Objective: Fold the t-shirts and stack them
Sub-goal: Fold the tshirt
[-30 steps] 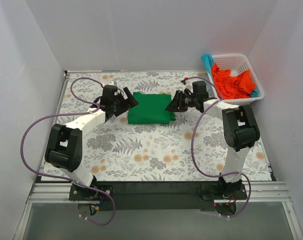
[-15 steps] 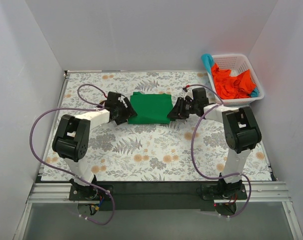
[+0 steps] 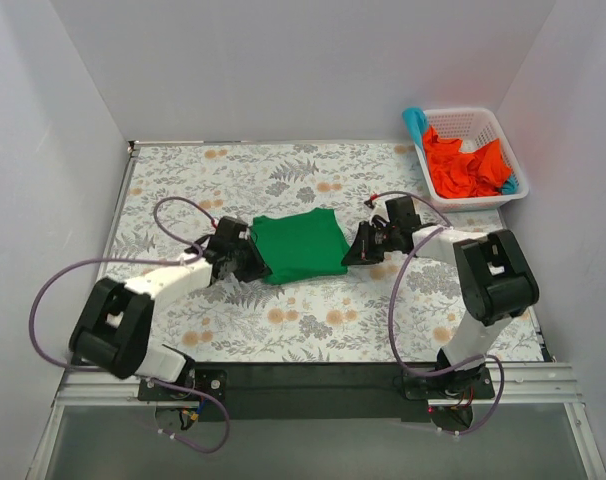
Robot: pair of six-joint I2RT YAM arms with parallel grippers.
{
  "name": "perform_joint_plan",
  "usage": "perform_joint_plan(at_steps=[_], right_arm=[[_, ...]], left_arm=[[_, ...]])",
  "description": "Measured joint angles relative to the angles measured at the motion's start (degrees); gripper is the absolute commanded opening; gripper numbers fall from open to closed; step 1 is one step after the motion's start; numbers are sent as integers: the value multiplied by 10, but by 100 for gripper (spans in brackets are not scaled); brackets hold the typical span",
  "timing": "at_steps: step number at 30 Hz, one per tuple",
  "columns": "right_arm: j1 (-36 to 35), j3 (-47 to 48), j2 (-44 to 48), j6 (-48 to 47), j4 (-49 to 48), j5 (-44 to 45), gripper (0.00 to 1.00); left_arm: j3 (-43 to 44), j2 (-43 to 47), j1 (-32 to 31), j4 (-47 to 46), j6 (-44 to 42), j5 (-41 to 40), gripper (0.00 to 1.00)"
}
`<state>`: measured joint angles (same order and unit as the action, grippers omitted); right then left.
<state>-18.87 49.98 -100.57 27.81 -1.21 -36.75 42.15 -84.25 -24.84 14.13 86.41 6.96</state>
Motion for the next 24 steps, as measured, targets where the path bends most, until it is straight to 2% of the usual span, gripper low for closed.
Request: perform_joint_plan(at_steps=[1,2,3,4,6,9,13,18,24], right_arm=[[-5,-4,21,-9,18,9,29],[-10,-6,42,-18,34,21,41],[-16,-7,62,-25,49,31,47],[-22,-6,82,-34,60,44,55],[-35,-6,116,-47,82,72,63],[-52,10,135,-67,115,116,66],[-56,42,115,-90,138,163,67],[-52,79,65,-108,148,191,67],[-49,103,7,-106,144,177,68]], left_arm=[[-19,34,-13,8,6,-1,44],[-39,74,-30,20,13,-1,54],[-52,103,-42,27,20,1,65],[-65,128,-51,30,29,-1,82],[-81,164,-61,39,45,0,87],[-90,186,-61,50,61,-10,89],[-83,181,-61,67,68,-34,88],[-22,128,-61,94,52,-69,88],[29,59,-61,93,19,-86,88]])
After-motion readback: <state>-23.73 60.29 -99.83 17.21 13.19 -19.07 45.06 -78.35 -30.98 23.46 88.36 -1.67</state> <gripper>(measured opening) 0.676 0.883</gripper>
